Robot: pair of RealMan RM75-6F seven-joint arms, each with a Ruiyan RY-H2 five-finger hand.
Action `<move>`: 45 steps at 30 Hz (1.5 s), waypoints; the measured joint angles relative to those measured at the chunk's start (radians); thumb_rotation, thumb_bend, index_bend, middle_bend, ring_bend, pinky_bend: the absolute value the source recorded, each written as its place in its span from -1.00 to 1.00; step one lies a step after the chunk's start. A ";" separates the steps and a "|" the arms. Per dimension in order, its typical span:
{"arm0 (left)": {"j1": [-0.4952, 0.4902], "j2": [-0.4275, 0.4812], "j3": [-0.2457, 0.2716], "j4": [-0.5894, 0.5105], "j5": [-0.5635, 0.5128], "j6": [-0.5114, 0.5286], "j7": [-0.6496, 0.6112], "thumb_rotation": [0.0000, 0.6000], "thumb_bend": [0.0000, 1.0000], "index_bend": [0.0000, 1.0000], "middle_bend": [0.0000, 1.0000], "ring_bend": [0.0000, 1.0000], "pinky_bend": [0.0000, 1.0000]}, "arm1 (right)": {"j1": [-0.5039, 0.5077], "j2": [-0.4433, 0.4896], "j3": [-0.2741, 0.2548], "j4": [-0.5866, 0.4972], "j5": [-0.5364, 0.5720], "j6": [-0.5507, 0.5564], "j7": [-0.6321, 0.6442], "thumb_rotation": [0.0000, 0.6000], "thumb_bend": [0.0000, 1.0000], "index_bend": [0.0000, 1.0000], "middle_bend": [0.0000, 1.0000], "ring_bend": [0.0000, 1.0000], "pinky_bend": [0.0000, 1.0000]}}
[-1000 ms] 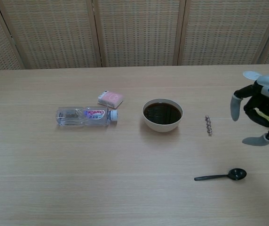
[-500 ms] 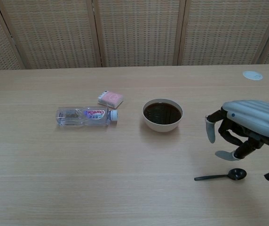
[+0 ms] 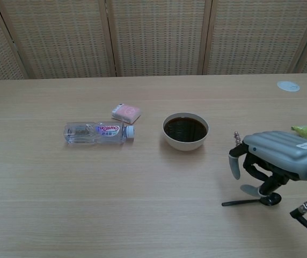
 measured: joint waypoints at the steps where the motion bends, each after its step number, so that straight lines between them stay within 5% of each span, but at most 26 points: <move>1: 0.000 0.000 0.000 0.000 0.000 0.000 0.000 1.00 -0.39 -1.00 -1.00 -1.00 -1.00 | 0.002 -0.005 -0.001 0.006 0.005 -0.002 -0.002 1.00 -0.02 0.13 0.83 0.90 1.00; 15: 0.000 -0.002 0.007 0.006 -0.003 0.004 -0.010 1.00 -0.39 -1.00 -1.00 -1.00 -1.00 | 0.025 -0.063 -0.026 0.094 0.077 -0.030 -0.052 1.00 0.00 0.05 0.83 0.90 1.00; 45: -0.001 -0.013 0.012 0.030 -0.009 0.009 -0.034 1.00 -0.39 -1.00 -1.00 -1.00 -1.00 | 0.061 -0.108 -0.048 0.110 0.159 -0.036 -0.148 1.00 0.03 0.05 0.83 0.91 1.00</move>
